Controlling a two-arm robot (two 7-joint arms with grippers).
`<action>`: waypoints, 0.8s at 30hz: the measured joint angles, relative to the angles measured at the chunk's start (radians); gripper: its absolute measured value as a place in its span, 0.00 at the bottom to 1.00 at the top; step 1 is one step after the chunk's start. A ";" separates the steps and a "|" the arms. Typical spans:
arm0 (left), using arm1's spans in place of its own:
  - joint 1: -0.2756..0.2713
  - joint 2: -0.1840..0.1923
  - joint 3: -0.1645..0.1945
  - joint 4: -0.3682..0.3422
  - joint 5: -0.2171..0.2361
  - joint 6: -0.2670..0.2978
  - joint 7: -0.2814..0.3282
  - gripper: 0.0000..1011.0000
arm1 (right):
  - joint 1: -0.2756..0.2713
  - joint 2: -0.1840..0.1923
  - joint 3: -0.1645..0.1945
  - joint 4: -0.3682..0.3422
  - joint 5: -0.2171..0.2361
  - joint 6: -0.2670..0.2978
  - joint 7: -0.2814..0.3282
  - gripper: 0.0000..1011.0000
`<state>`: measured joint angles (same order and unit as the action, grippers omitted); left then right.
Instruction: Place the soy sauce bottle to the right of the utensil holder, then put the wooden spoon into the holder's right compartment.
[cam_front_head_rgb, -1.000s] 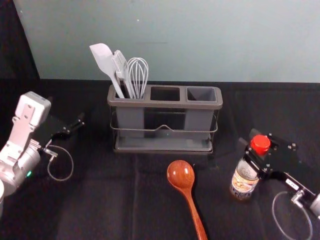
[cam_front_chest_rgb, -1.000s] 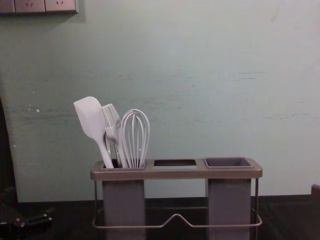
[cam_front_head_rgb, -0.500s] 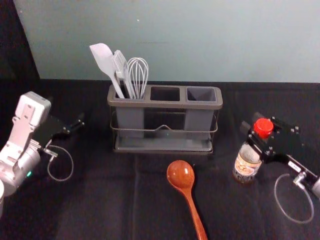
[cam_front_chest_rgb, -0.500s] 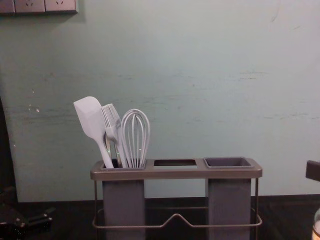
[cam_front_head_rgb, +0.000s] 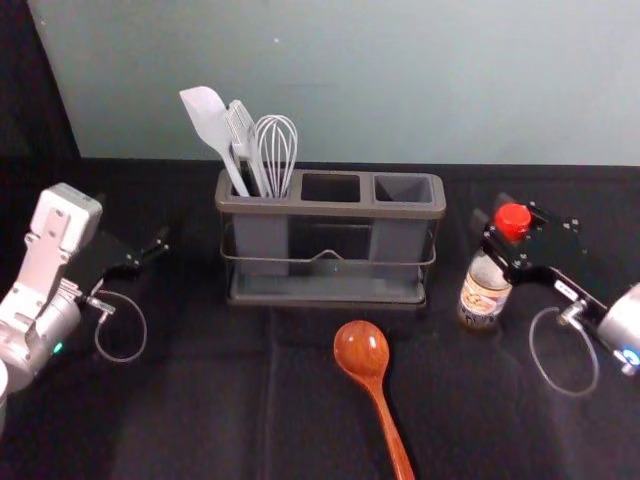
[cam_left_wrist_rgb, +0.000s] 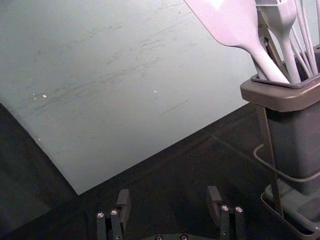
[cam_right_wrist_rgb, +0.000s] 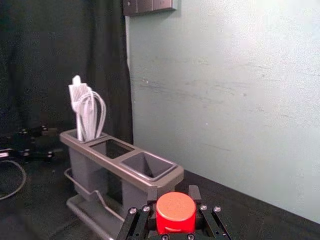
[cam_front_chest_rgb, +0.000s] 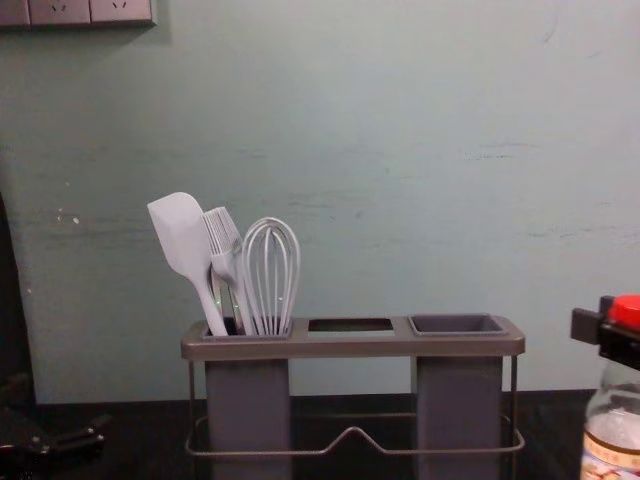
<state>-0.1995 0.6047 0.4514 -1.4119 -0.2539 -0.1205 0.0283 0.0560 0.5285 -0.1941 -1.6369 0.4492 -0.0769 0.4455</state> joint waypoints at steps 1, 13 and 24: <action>0.000 0.000 0.000 0.000 0.000 0.000 0.000 0.99 | 0.017 -0.007 -0.007 0.018 -0.006 0.000 -0.001 0.37; 0.000 0.000 0.000 0.000 0.000 0.000 0.000 0.99 | 0.122 -0.064 -0.043 0.151 -0.033 -0.013 0.000 0.37; 0.000 0.000 0.000 0.000 0.000 0.000 0.000 0.99 | 0.172 -0.092 -0.051 0.218 -0.033 -0.024 0.010 0.38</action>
<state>-0.1995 0.6047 0.4513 -1.4120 -0.2539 -0.1205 0.0283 0.2280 0.4366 -0.2456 -1.4184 0.4165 -0.1007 0.4559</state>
